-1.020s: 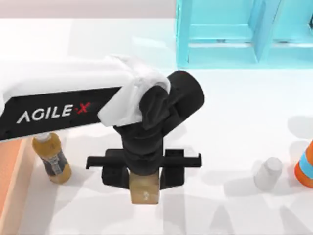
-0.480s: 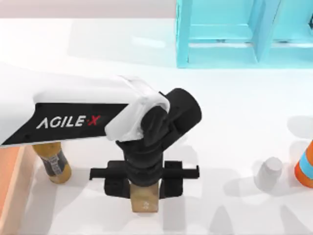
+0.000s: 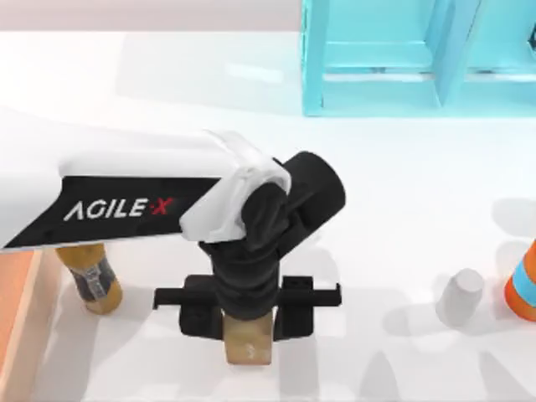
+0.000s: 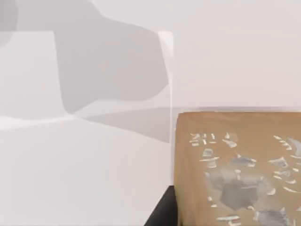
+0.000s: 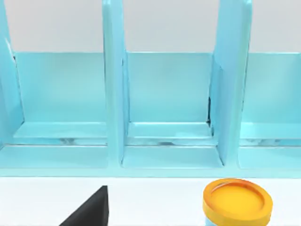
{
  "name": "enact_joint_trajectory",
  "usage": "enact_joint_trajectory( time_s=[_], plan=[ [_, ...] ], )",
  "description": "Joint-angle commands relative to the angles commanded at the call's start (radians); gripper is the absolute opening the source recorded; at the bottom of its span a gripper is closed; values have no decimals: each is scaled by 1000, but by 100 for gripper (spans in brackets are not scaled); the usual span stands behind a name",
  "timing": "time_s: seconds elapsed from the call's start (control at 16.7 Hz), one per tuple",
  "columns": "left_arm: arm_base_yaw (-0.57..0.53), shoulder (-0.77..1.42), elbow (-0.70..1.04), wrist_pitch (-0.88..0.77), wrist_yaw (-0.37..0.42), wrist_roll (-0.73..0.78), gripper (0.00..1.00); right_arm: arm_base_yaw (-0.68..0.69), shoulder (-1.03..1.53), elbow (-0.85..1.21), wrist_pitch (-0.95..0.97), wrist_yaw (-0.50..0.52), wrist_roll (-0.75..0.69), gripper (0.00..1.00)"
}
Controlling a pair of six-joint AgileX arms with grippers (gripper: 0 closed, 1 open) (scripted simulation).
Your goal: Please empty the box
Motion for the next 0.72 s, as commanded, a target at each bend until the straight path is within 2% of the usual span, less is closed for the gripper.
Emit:
enact_joint_trajectory(
  time_s=[0.3,0.72],
  plan=[
    [0,0,0,0,0,0,98,0,0,0,0,0,0,100],
    [0,0,0,0,0,0,100,0,0,0,0,0,0,100]
  ],
)
